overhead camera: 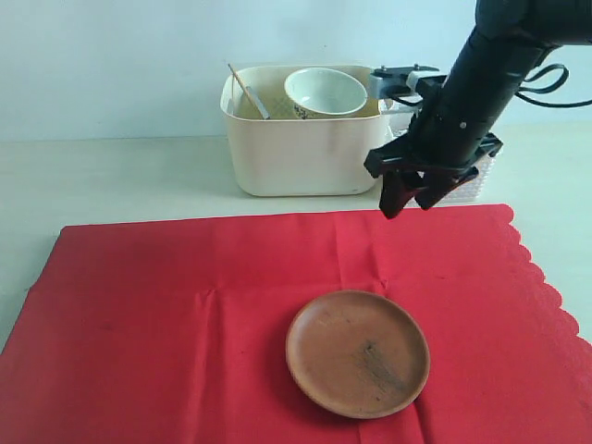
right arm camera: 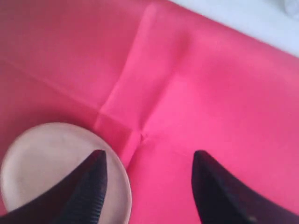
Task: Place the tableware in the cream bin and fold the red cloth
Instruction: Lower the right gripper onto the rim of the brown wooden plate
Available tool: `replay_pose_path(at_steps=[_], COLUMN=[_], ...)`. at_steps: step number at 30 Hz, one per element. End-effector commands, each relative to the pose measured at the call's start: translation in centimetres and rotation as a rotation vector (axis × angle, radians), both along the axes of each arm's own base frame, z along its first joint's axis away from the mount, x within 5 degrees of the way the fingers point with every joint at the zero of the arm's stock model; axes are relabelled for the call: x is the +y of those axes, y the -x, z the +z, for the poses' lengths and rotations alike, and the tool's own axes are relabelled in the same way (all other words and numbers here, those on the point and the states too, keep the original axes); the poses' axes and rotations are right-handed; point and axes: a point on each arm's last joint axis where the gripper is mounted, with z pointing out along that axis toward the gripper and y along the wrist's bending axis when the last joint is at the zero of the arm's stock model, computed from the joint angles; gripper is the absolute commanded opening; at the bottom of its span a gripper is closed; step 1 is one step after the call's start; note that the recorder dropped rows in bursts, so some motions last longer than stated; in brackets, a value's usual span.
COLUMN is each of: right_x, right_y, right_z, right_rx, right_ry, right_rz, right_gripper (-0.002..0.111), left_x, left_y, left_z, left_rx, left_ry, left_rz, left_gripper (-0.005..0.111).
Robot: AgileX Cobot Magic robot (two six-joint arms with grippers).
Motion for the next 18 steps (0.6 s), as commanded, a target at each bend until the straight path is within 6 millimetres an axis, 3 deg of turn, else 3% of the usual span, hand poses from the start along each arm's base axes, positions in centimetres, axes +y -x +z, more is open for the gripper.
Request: replay_pose_path(at_steps=[1,9,18], right_x=[-0.5,-0.8,-1.4], right_y=[2.2,6.1,7.3], right_z=[-1.5,-5.8,-8.1], right_rx=[0.020,0.156,0.138], right_ry=[-0.020,-0.059,-0.046], right_rz=[-0.007,0.023,-0.010], right_gripper=[0.052,0.051,0.050], left_x=[0.0,0.0,0.0], left_y=[0.0,0.0,0.0], left_z=[0.0,0.0,0.0], left_rx=[-0.013,-0.013,-0.013], left_ry=[0.007,0.007,0.007], left_rz=[-0.006,-0.006,-0.006], left_gripper=[0.000,0.000,0.000])
